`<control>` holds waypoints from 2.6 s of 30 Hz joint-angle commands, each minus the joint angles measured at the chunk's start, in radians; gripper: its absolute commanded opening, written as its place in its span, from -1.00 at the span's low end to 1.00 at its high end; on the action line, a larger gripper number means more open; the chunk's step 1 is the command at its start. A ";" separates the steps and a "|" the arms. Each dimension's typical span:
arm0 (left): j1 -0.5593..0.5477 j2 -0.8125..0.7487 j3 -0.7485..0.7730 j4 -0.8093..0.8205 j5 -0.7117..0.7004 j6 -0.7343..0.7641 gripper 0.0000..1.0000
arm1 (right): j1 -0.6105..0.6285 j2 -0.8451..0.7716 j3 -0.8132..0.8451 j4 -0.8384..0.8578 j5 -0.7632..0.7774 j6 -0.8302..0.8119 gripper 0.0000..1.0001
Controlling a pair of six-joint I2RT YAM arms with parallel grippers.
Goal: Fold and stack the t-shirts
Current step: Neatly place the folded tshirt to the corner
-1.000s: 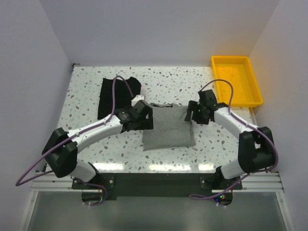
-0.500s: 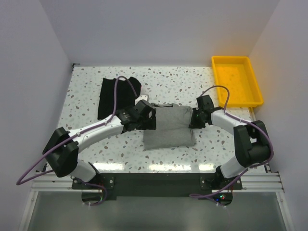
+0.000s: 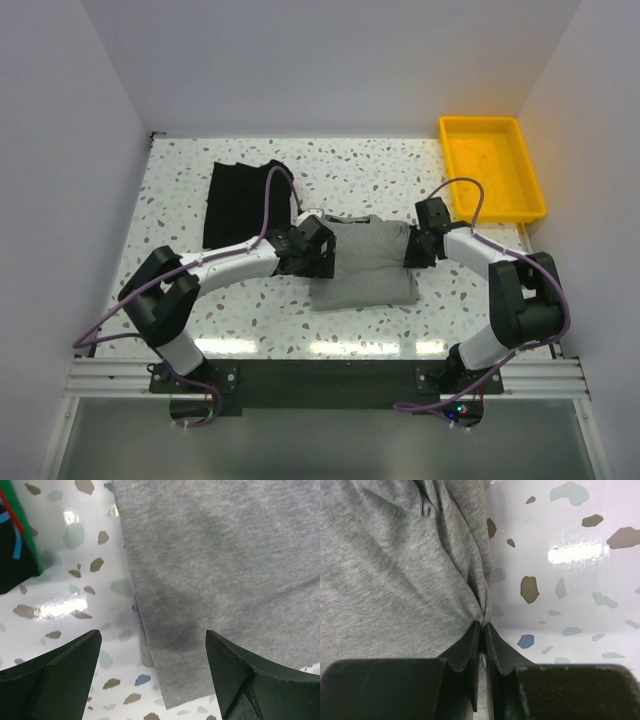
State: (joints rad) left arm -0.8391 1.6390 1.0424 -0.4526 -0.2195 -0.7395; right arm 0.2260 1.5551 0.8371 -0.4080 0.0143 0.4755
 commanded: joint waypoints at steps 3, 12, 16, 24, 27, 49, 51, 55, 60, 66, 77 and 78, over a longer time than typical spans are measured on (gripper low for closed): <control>0.020 0.097 0.093 0.092 0.017 0.031 0.76 | -0.022 -0.021 0.033 -0.034 0.032 -0.025 -0.74; 0.115 0.159 0.093 0.193 0.134 0.078 0.52 | -0.025 -0.066 0.048 -0.029 -0.011 -0.023 -0.15; 0.118 0.180 0.096 0.187 0.138 0.077 0.47 | -0.025 -0.047 0.053 -0.008 -0.054 -0.015 0.08; 0.118 0.237 0.064 0.224 0.154 0.049 0.42 | -0.025 -0.013 0.033 0.070 -0.088 -0.005 0.25; 0.118 0.258 0.056 0.239 0.175 0.043 0.38 | -0.025 0.016 0.019 0.100 -0.129 0.008 0.23; 0.037 0.328 0.267 -0.015 -0.004 -0.037 -1.00 | 0.030 -0.036 0.025 0.094 -0.157 0.097 -1.00; 0.035 0.328 0.306 -0.076 -0.018 -0.029 -1.00 | 0.041 -0.047 0.048 0.077 -0.154 0.101 -1.00; 0.034 0.321 0.390 -0.144 -0.056 -0.011 -1.00 | 0.070 -0.052 0.123 0.026 -0.136 0.106 -1.00; 0.035 0.317 0.459 -0.208 -0.073 0.017 -1.00 | 0.079 -0.062 0.187 -0.014 -0.131 0.104 -1.00; 0.034 0.311 0.568 -0.277 -0.093 0.049 -1.00 | 0.088 -0.079 0.276 -0.071 -0.139 0.104 -1.00; 0.064 0.291 0.748 -0.379 -0.126 0.097 -1.00 | 0.108 -0.053 0.465 -0.143 -0.152 0.120 -1.00; 0.072 0.286 0.763 -0.382 -0.124 0.104 -1.00 | 0.111 -0.052 0.489 -0.146 -0.155 0.121 -1.00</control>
State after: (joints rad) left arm -0.7910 1.9671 1.7359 -0.7879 -0.3153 -0.6777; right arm 0.3252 1.5169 1.2461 -0.5350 -0.1257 0.5755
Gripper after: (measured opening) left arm 0.054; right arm 0.056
